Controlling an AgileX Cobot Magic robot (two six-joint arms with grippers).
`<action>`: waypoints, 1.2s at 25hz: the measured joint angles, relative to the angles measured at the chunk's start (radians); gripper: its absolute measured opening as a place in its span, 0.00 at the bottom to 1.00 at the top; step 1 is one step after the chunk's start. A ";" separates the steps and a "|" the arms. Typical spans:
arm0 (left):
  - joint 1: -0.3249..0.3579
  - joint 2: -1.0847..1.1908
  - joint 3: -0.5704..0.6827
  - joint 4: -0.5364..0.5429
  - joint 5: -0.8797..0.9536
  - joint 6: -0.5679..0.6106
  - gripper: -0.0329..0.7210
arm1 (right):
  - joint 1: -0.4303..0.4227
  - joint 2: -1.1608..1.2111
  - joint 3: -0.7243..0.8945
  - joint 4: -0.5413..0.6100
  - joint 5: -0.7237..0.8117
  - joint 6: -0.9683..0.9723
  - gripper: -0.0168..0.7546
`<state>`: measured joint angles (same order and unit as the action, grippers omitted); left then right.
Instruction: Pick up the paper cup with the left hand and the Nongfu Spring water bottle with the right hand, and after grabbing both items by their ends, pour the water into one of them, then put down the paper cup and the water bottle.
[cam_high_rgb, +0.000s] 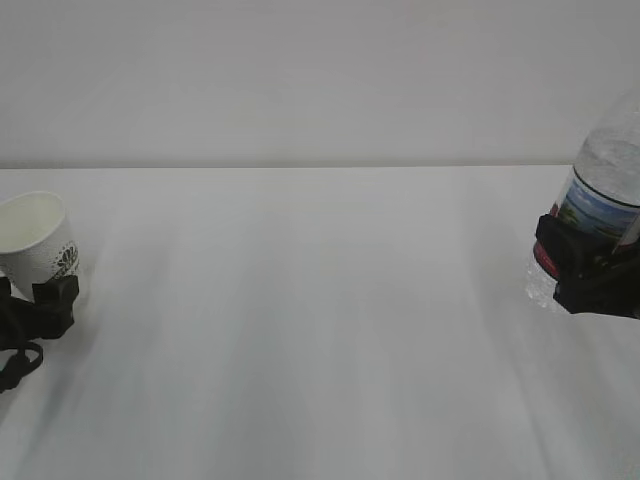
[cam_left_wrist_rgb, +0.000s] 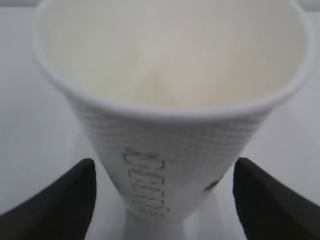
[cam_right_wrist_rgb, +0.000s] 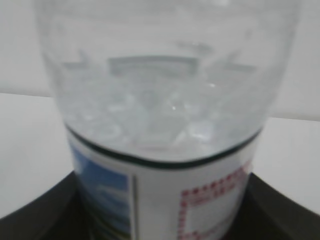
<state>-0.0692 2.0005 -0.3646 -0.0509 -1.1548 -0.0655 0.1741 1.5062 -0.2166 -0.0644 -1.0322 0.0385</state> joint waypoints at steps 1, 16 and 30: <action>0.000 0.005 0.000 -0.002 0.000 -0.002 0.87 | 0.000 0.000 0.000 -0.001 0.000 0.000 0.69; 0.000 0.056 -0.069 -0.009 0.000 -0.002 0.86 | 0.000 0.000 0.000 -0.005 0.000 0.000 0.69; 0.000 0.069 -0.101 -0.001 0.000 -0.027 0.86 | 0.000 0.000 0.000 -0.007 0.006 0.000 0.69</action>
<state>-0.0692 2.0696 -0.4657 -0.0519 -1.1548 -0.0924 0.1741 1.5062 -0.2166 -0.0713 -1.0266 0.0385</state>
